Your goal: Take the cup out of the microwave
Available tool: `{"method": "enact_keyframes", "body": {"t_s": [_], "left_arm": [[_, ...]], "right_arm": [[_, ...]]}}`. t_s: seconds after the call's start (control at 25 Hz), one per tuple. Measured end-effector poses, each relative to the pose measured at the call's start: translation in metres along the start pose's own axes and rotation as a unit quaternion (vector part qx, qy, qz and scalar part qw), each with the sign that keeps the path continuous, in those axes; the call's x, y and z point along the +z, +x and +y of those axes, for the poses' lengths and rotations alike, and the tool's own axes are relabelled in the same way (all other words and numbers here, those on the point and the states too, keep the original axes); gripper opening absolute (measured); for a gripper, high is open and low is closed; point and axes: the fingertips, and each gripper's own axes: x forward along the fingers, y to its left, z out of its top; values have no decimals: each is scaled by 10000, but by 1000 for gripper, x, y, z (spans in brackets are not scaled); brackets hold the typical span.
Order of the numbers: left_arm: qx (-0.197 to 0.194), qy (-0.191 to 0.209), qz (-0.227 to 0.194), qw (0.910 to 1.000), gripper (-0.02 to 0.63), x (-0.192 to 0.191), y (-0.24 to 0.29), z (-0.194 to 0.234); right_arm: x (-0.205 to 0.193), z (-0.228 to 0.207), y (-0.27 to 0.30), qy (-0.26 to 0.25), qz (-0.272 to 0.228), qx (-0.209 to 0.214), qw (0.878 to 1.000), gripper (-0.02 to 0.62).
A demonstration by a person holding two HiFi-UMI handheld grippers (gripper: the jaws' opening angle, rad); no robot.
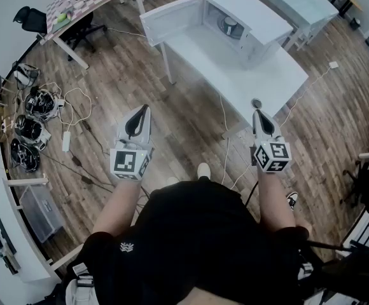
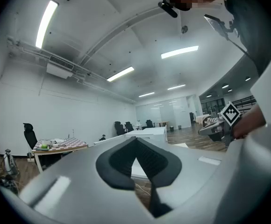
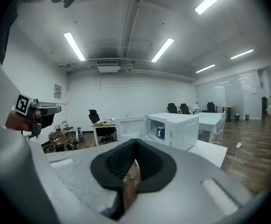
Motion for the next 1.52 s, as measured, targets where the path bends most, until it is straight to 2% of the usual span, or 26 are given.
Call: {"method": "enact_keyframes", "body": {"t_s": [0.44,0.72,0.92,1.12,1.52], "left_arm": [[217,30,-20,9998,6,6,50,-19],[313,156,-72,9994,6,10,84,-31],[132,261,-39,9996,6,3,110,-29],[-40,204,2,9998,6,-6,160,4],[-632,198,-204,9976,6,-1,267,55]], "right_arm": [[5,-26,27,25,-182,419,9990,0],[0,-53,60,153,-183,478,9986,0],[-7,-59,81,209,-51,430,9988,0],[1,-70,125,294,-24,224,9993,0],[24,-79,204,326,68,-109,9994,0]]}}
